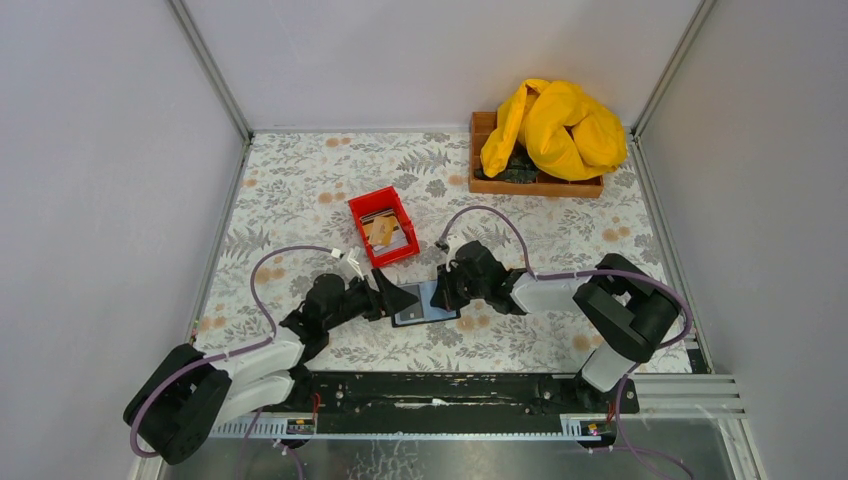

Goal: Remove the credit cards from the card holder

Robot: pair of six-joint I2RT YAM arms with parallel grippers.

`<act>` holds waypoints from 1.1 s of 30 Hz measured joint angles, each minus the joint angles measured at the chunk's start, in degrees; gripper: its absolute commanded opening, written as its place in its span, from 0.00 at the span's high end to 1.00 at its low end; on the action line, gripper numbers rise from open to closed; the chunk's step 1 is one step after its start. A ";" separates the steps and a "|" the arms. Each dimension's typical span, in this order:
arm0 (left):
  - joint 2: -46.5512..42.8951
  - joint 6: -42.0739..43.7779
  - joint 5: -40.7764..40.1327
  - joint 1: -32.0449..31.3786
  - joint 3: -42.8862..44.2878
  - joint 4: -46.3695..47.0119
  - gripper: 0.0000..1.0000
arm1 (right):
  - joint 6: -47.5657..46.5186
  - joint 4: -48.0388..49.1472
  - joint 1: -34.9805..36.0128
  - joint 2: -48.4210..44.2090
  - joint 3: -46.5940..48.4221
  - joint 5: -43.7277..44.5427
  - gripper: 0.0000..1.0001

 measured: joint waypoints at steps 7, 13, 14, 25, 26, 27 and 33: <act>-0.90 1.16 -0.98 0.20 0.00 -0.87 0.19 | 0.39 1.95 -0.48 1.16 -0.04 -1.49 1.00; 4.63 1.92 -2.25 0.37 0.00 -2.62 0.17 | 0.96 3.93 -0.52 2.08 -0.11 -3.45 1.00; 5.79 1.86 -2.25 0.46 0.00 -2.14 0.17 | 1.03 4.07 -0.52 2.08 -0.17 -3.63 1.00; 11.47 1.84 -1.73 0.85 0.61 4.50 0.17 | 2.08 6.69 -0.70 2.05 -1.84 -4.96 0.85; 11.93 1.81 -1.68 0.92 0.66 5.03 0.17 | 2.29 7.13 -0.70 2.05 -2.08 -5.18 0.83; 12.28 1.79 -1.64 0.98 0.68 5.44 0.17 | 2.49 7.48 -0.70 1.99 -2.32 -5.31 0.81; 13.62 1.51 -1.18 1.03 0.68 7.28 0.17 | 3.17 8.68 -0.74 1.38 -3.04 -6.34 0.75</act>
